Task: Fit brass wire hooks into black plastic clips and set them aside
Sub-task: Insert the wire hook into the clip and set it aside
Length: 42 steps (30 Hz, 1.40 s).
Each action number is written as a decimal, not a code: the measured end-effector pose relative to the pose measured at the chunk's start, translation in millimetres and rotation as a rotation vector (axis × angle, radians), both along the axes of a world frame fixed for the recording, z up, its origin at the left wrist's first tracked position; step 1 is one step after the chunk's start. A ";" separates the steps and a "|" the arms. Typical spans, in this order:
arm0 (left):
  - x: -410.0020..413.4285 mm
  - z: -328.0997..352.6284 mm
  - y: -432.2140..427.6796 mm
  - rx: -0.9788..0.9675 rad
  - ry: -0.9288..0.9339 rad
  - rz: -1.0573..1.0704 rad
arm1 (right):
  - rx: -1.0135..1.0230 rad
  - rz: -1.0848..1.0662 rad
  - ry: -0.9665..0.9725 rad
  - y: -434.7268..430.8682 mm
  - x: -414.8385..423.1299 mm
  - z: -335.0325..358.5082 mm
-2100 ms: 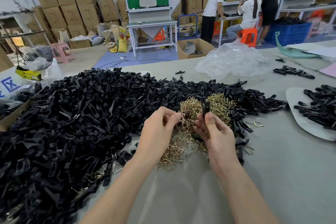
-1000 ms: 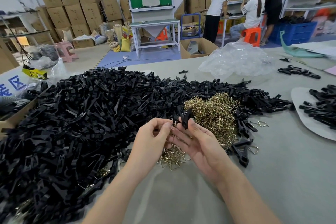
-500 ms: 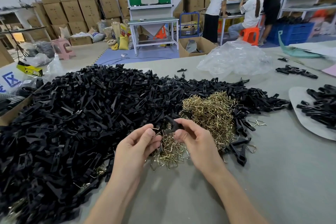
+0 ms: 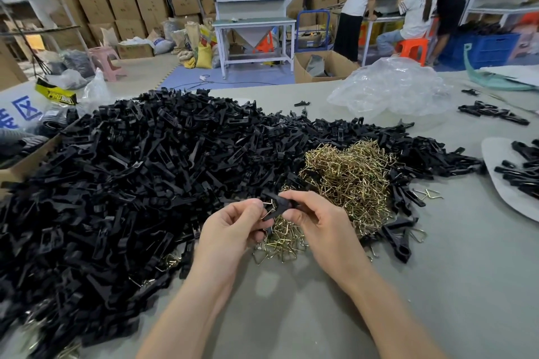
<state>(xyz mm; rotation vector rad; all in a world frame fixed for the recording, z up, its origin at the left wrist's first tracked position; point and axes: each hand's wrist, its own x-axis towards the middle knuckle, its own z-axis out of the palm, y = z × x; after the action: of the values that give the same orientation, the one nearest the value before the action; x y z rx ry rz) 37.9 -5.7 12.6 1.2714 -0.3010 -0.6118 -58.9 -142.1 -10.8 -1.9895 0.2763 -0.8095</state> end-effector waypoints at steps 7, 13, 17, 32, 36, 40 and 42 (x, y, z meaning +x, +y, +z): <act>-1.2 -3.3 2.5 0.066 -0.058 -0.020 | -0.097 -0.017 0.035 2.6 -2.6 3.1; 0.4 -3.1 2.5 -0.025 0.132 -0.129 | -0.199 -0.034 0.053 1.9 -4.0 3.0; 2.1 -3.2 3.9 -0.182 0.300 -0.280 | -0.192 -0.026 0.010 1.8 -3.9 3.3; 2.2 -7.7 8.2 -0.230 0.227 -0.427 | -0.179 0.025 -0.030 1.4 -0.9 -5.0; 1.9 -11.1 8.1 -0.228 0.194 -0.430 | -0.169 0.029 -0.022 4.7 -0.9 -3.8; 2.1 -13.7 8.3 -0.243 0.191 -0.425 | -0.180 0.017 -0.013 1.7 -2.4 -6.5; 3.7 -13.9 10.2 -0.236 0.183 -0.423 | -0.184 0.039 -0.003 2.4 -2.7 -5.3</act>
<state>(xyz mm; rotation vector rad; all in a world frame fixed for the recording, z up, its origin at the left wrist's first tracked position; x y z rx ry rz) 41.6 4.5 -1.3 0.9201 -0.4808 -1.0157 -61.6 -139.7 -16.1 -2.1579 0.1662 -0.8378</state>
